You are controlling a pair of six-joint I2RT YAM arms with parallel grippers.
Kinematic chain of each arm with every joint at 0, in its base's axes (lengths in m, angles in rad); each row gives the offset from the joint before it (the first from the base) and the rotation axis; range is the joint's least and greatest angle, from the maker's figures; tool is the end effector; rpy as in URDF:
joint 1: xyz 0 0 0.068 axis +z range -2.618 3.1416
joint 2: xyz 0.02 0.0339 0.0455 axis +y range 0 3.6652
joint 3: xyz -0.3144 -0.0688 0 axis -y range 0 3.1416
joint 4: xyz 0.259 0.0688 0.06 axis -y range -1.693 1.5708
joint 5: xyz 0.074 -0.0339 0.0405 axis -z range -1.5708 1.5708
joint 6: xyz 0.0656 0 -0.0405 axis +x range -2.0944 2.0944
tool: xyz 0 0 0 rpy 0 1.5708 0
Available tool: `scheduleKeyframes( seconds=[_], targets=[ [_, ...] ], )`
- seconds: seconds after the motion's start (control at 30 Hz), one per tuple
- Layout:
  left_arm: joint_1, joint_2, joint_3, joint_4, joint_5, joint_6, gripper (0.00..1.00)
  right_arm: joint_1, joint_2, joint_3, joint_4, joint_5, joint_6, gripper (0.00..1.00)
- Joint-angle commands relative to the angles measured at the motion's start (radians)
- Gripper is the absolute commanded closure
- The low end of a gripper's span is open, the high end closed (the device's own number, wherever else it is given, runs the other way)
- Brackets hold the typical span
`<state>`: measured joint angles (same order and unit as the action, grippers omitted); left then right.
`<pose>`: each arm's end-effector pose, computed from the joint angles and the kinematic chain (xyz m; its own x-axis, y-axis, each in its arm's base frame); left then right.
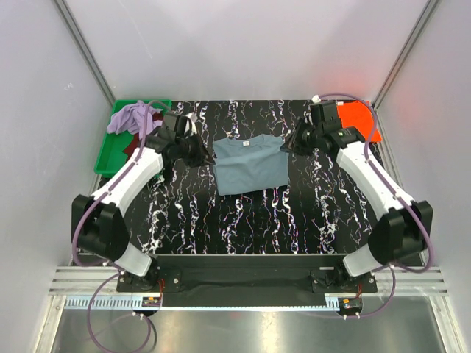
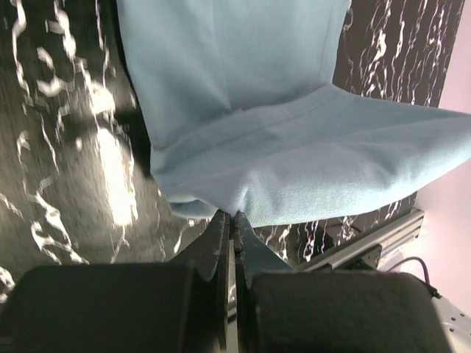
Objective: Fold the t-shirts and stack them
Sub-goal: Fold the tshirt
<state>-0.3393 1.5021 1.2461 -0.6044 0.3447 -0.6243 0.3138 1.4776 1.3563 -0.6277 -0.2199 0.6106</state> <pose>0.3252 -0.1383 0.3167 -0.8846 -0.2712 -0.3794 0.0049 0.8081 -0.5890 0.3344 0.1236 0.3608 -0.7905 0.3318 -0.5149 0.0000 0.8406 0.5416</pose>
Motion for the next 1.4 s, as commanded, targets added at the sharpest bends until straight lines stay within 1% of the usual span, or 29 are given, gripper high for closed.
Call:
scheduleKeyframes(
  seconds=[0.0,0.2,0.33,0.43,0.53,0.7,0.83,1.1,1.17,1.3,1.37],
  targets=[
    [0.029,0.053,0.097,0.026,0.059,0.069,1.0,-0.007,0.085,0.096,0.048,0.042,-0.04,1.0],
    [0.071,0.168,0.208,0.054,0.1,0.089,1.0,-0.019,0.19,0.171,0.102,0.011,-0.046,1.0],
    [0.089,0.236,0.275,0.121,0.166,0.068,1.0,-0.038,0.227,0.214,0.112,0.036,-0.054,1.0],
    [0.092,0.265,0.299,0.182,0.178,0.045,1.0,-0.042,0.243,0.24,0.132,0.062,-0.063,1.0],
    [0.095,0.302,0.345,0.221,0.207,0.035,1.0,-0.062,0.283,0.282,0.143,0.051,-0.063,1.0],
    [0.102,0.377,0.424,0.232,0.191,0.04,1.0,-0.091,0.34,0.336,0.174,0.03,-0.051,1.0],
    [0.115,0.449,0.458,0.281,0.218,0.015,1.0,-0.11,0.417,0.395,0.171,-0.007,-0.049,1.0],
    [0.151,0.618,0.578,0.307,0.235,-0.005,1.0,-0.128,0.567,0.477,0.255,-0.076,-0.054,1.0],
    [0.161,0.635,0.604,0.328,0.247,-0.008,1.0,-0.131,0.593,0.501,0.267,-0.084,-0.06,1.0],
    [0.181,0.652,0.605,0.409,0.251,-0.023,1.0,-0.133,0.644,0.559,0.312,-0.127,-0.068,1.0],
    [0.192,0.682,0.63,0.419,0.252,-0.035,1.0,-0.133,0.693,0.613,0.307,-0.128,-0.064,0.98]
  ],
)
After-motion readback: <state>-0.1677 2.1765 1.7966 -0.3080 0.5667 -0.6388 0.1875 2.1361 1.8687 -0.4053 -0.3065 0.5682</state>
